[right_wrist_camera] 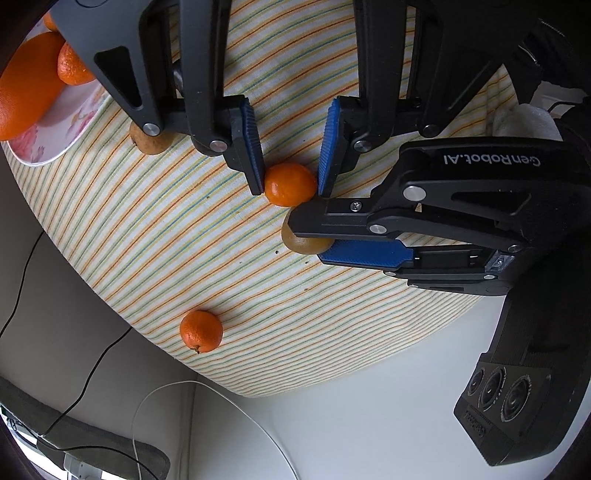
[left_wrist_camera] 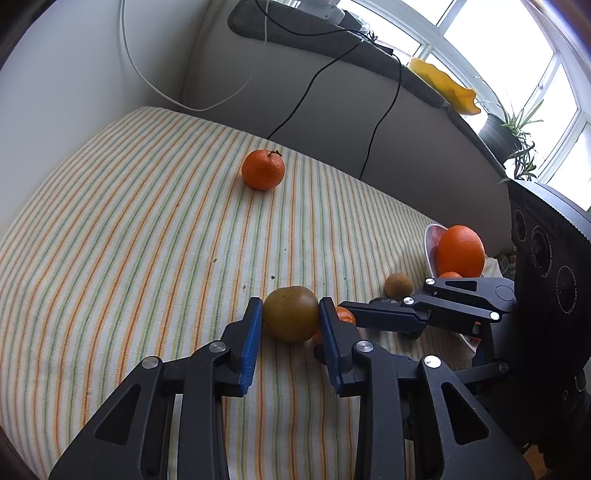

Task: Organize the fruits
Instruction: 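Close the right gripper on the small tangerine while the left grasps the olive-brown fruit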

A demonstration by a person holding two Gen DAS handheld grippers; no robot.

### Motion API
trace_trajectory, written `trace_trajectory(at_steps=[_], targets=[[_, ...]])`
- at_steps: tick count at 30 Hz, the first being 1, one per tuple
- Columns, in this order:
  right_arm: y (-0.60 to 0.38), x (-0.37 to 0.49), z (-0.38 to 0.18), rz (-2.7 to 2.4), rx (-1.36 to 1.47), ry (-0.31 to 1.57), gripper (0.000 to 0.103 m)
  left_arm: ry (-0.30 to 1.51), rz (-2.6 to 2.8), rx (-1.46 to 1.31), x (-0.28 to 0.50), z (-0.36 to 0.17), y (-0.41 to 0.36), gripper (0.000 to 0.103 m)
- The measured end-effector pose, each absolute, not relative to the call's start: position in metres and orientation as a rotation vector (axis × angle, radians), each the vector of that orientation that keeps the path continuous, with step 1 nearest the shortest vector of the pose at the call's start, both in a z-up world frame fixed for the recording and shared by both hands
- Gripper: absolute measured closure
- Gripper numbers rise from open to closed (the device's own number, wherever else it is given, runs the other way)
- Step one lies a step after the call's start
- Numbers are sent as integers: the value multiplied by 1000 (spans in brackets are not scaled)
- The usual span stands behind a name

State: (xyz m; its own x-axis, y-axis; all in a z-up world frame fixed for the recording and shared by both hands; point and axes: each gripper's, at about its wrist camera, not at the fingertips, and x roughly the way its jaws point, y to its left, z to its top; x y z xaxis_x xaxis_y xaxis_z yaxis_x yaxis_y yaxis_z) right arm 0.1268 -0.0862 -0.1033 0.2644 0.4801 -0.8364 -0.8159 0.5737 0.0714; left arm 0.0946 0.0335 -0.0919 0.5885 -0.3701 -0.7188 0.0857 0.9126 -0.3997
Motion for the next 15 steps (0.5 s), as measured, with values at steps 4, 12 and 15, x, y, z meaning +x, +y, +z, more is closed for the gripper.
trace_trajectory(at_steps=[4,12,15], targets=[[-93,123,-97,910,-407,935,73,895,-265,-346,91,-89,35,74],[-115,116,-81,892,-376,899,73,864,-261,-342,82,-77,35,74],[-128,114,-75,881,-356,885,73,855,-265,-335,79,-73,31,74]])
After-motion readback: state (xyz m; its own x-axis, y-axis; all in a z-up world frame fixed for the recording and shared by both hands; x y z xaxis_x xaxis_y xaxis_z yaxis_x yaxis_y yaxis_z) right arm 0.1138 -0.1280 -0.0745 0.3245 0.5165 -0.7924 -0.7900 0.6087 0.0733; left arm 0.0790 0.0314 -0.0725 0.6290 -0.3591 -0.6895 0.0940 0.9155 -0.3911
